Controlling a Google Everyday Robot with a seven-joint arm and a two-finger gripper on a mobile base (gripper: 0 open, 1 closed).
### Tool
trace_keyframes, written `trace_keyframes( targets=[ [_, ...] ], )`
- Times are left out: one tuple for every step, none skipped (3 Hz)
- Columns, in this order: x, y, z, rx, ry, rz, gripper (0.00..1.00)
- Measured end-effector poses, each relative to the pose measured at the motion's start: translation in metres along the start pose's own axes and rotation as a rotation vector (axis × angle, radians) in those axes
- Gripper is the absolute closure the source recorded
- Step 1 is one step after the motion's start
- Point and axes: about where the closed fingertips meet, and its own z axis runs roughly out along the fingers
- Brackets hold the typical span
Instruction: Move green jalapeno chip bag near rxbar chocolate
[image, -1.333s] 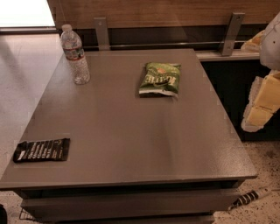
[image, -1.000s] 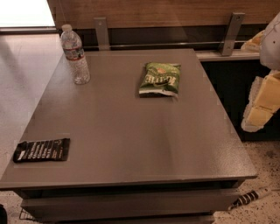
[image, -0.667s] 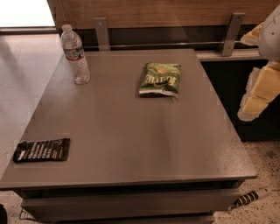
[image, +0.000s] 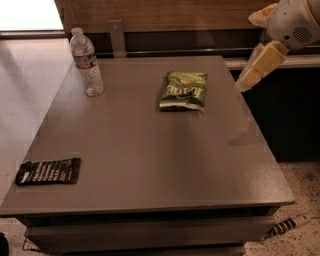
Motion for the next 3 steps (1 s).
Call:
trace_keyframes(
  targets=[
    [-0.035, -0.029, 0.06, -0.062, -0.197, 0.017, 0.0],
    [-0.049, -0.036, 0.096, -0.116, -0.282, 0.037, 0.0],
    [-0.046, -0.039, 0.126, -0.115, -0.286, 0.112, 0.0]
  ],
)
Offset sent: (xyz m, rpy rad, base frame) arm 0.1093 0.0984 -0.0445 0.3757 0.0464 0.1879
